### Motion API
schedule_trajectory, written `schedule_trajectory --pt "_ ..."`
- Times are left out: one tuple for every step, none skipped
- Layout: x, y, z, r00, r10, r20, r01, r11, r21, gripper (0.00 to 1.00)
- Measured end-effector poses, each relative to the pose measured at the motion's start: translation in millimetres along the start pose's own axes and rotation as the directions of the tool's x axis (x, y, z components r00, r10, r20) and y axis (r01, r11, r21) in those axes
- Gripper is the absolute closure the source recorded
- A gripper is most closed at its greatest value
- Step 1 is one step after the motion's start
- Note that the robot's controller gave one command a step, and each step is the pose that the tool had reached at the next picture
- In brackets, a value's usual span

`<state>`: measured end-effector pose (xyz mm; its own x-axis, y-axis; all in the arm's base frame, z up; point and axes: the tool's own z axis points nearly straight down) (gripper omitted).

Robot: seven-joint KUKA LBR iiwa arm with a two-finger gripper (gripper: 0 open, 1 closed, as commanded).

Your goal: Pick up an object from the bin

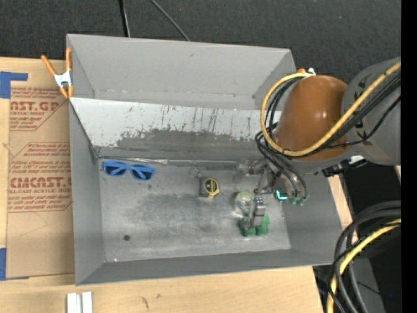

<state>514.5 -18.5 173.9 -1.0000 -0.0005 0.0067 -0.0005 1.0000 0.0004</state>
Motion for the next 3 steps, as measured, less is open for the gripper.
schedule_trajectory --pt "-20.2 -80.8 106.0 0.993 -0.120 0.003 0.120 0.993 -0.001 0.00" --pt "-21.6 -79.3 98.1 0.992 -0.123 0.000 0.123 0.992 0.000 1.00" --pt "-22.9 -86.2 -36.7 0.987 -0.160 0.017 0.160 0.987 0.005 1.00"
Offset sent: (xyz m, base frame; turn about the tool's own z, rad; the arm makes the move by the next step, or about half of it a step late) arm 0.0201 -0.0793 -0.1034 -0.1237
